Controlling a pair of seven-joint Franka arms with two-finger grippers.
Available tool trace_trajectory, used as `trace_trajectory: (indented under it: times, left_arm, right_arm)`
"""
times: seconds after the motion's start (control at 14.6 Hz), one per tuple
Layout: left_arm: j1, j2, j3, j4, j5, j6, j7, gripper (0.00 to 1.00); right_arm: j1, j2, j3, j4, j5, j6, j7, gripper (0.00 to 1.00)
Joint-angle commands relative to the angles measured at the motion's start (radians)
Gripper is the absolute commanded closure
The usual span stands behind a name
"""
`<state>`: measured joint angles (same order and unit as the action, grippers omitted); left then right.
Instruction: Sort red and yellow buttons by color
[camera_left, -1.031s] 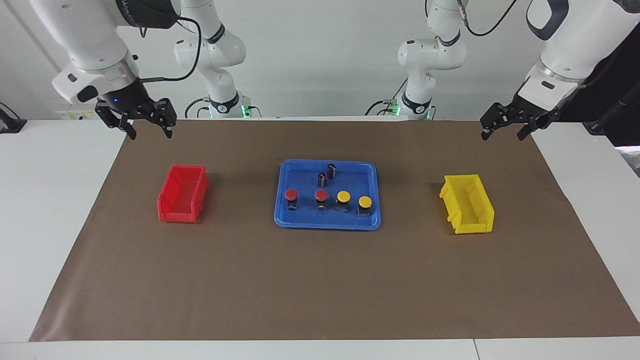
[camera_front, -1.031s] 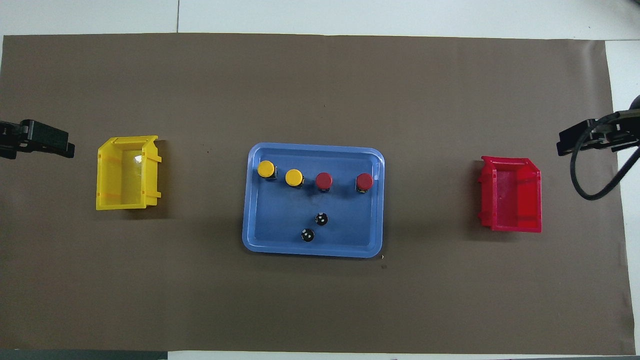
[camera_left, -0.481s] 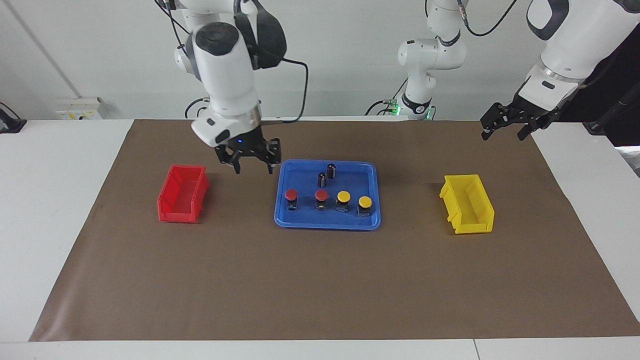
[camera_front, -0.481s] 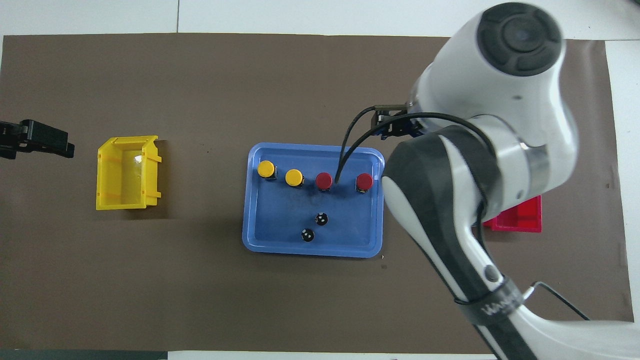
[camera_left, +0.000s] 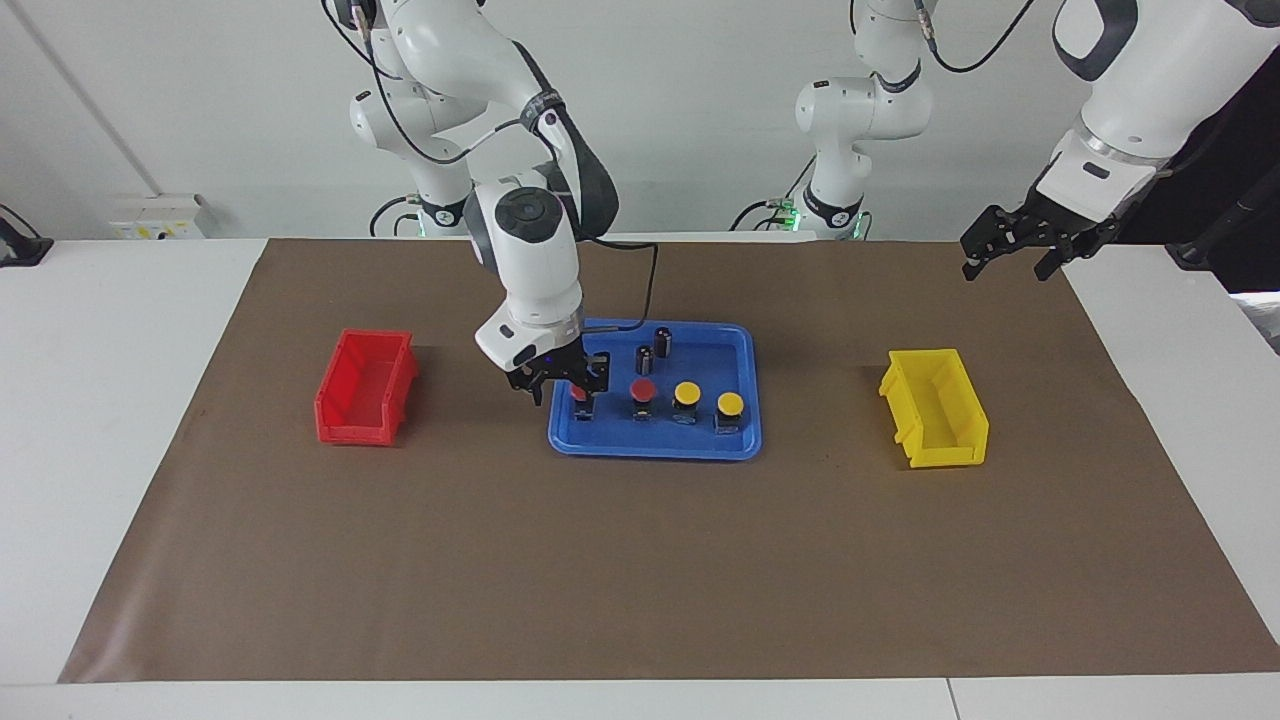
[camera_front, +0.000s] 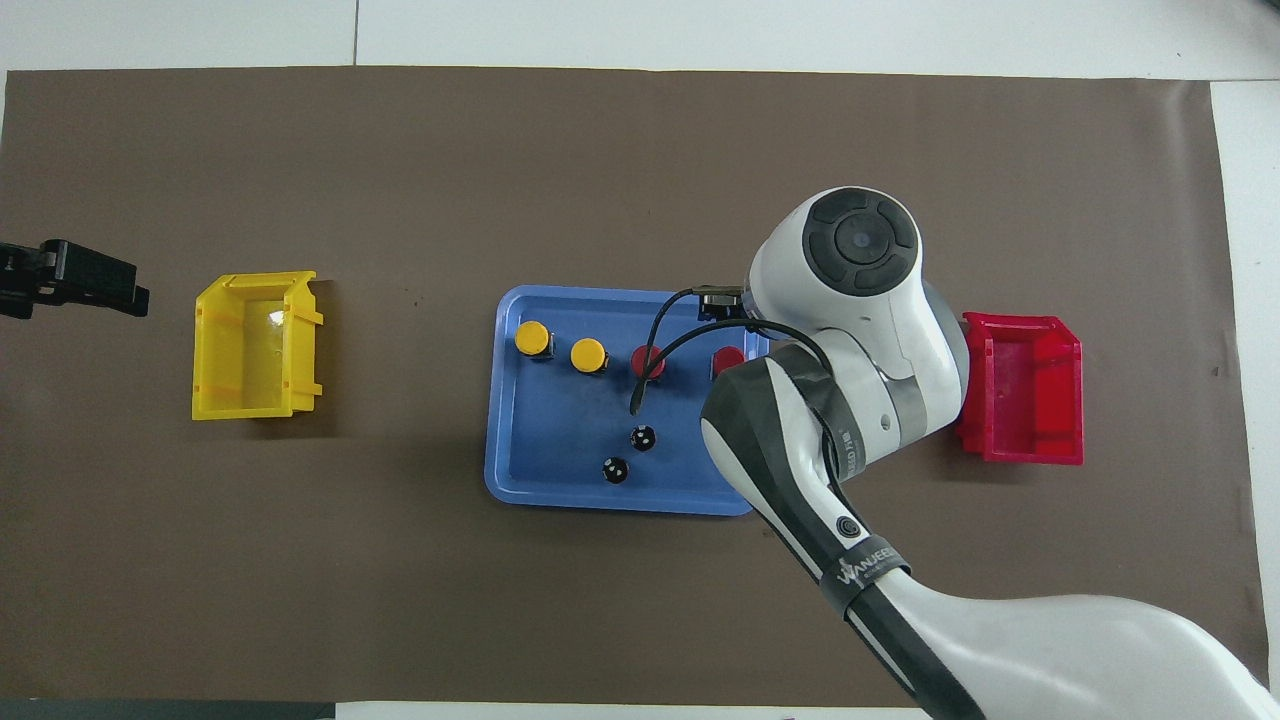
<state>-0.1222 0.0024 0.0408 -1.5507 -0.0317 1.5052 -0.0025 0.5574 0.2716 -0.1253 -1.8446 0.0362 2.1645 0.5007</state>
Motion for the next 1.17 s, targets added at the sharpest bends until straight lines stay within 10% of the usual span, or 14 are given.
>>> trace_trajectory:
  times: [0.0, 1.1]
  left_arm:
    - [0.001, -0.022, -0.002, -0.023, 0.015, 0.001, -0.007, 0.00]
    - [0.004, -0.033, -0.001, -0.042, 0.015, 0.009, -0.007, 0.00]
  right_arm:
    - [0.007, -0.020, 0.000, -0.039, 0.022, 0.018, 0.012, 0.23]
    - [0.061, -0.055, 0.001, -0.166, 0.025, 0.129, 0.010, 0.33]
